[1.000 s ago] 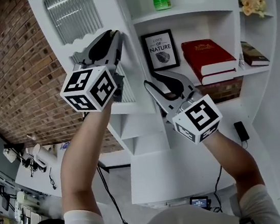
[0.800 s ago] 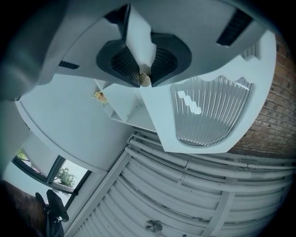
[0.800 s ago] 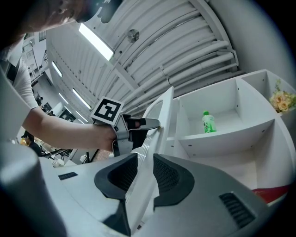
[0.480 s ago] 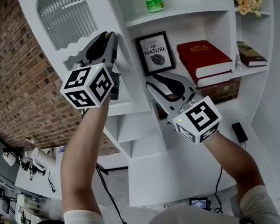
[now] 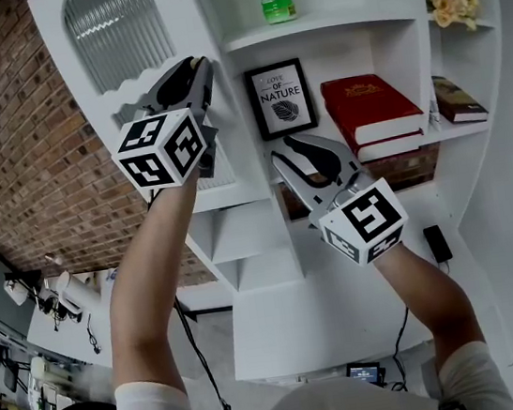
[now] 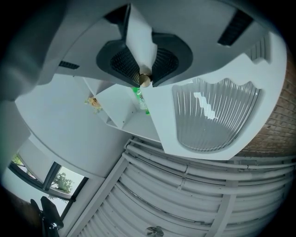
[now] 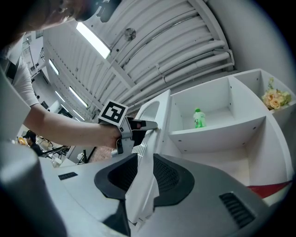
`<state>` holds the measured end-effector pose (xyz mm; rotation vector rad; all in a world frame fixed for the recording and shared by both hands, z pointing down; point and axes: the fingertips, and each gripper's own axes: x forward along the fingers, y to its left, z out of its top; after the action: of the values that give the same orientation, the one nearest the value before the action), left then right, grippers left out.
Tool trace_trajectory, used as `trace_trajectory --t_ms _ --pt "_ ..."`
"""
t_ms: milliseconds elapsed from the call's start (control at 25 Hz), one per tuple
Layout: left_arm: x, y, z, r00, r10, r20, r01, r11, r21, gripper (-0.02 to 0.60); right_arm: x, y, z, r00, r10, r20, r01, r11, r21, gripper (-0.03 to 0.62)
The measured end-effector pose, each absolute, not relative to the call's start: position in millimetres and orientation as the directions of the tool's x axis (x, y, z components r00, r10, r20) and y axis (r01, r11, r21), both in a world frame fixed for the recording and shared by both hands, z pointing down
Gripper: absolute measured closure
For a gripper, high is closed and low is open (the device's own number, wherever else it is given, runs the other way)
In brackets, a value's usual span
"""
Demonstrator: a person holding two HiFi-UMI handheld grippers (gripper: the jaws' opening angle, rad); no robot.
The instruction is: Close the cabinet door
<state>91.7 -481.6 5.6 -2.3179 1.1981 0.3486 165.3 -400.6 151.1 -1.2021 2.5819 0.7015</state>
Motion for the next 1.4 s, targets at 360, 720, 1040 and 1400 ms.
trace_trajectory --t_ms 360,720,1040,1400 --pt "95 -497 6 0.569 -0.701 -0.430 -0.822 -0.468 -0.324 0.505 177 -408 157 -0.632 -0.681 -0.370 -0.774 0.546 0.320 0.471" --pt "97 -510 7 0.553 -0.719 -0.421 -0.831 -0.444 -0.335 0.505 185 -414 164 -0.622 -0.695 -0.360 -0.783 0.541 0.308 0.471" --pt "97 -511 6 0.547 -0.721 -0.425 -0.835 -0.437 -0.334 0.505 187 -412 168 -0.623 -0.700 -0.349 -0.782 0.544 0.305 0.471" --pt "95 -506 8 0.565 -0.710 -0.420 -0.824 -0.463 -0.326 0.503 186 -404 169 -0.623 -0.702 -0.344 -0.782 0.543 0.306 0.473"
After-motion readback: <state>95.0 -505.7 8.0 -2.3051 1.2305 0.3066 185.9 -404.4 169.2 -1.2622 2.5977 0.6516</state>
